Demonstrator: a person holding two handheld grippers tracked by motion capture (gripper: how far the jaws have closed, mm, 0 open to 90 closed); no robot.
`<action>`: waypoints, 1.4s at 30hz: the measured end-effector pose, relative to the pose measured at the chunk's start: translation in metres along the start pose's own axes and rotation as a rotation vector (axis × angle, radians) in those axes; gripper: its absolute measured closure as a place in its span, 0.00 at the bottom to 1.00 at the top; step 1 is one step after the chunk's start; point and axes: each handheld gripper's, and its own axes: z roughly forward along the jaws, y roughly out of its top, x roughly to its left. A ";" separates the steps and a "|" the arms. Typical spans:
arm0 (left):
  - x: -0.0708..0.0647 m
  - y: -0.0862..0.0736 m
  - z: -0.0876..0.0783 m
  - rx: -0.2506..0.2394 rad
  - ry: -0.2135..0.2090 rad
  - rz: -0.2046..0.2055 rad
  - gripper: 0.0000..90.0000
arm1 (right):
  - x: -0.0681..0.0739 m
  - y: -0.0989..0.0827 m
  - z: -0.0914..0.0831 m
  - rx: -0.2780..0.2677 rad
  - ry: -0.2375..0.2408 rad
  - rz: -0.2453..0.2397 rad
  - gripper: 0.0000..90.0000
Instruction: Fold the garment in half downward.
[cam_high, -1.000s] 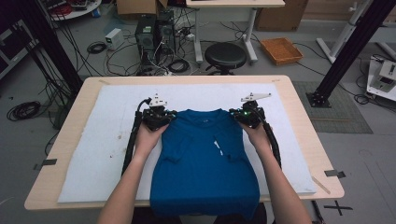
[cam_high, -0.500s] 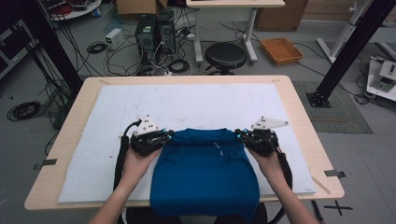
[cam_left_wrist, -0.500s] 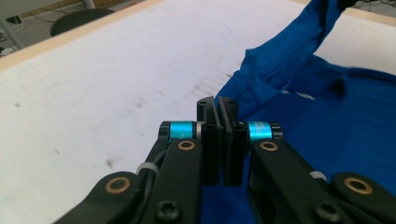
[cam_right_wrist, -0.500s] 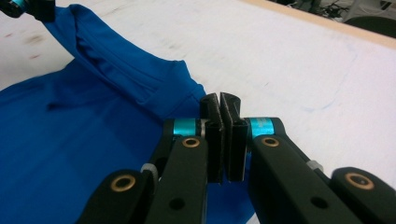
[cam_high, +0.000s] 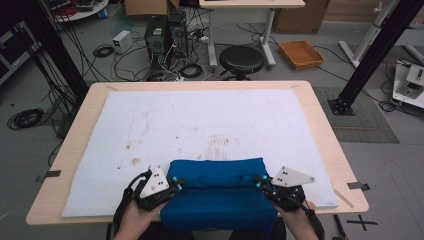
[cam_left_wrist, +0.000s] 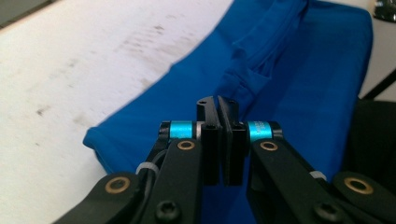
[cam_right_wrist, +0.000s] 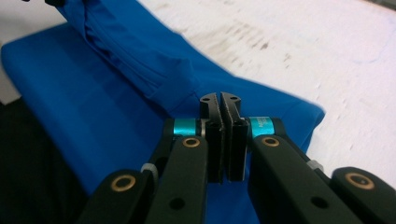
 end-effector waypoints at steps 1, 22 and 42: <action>-0.004 -0.002 -0.001 0.006 -0.002 0.010 0.97 | 0.003 -0.003 -0.001 0.007 0.007 -0.003 0.99; 0.022 -0.003 0.003 -0.017 0.097 -0.125 0.65 | -0.033 -0.002 -0.007 -0.045 -0.086 0.119 0.75; 0.067 -0.016 0.031 0.037 0.189 -0.270 0.59 | -0.077 -0.008 0.042 0.031 -0.107 0.273 0.77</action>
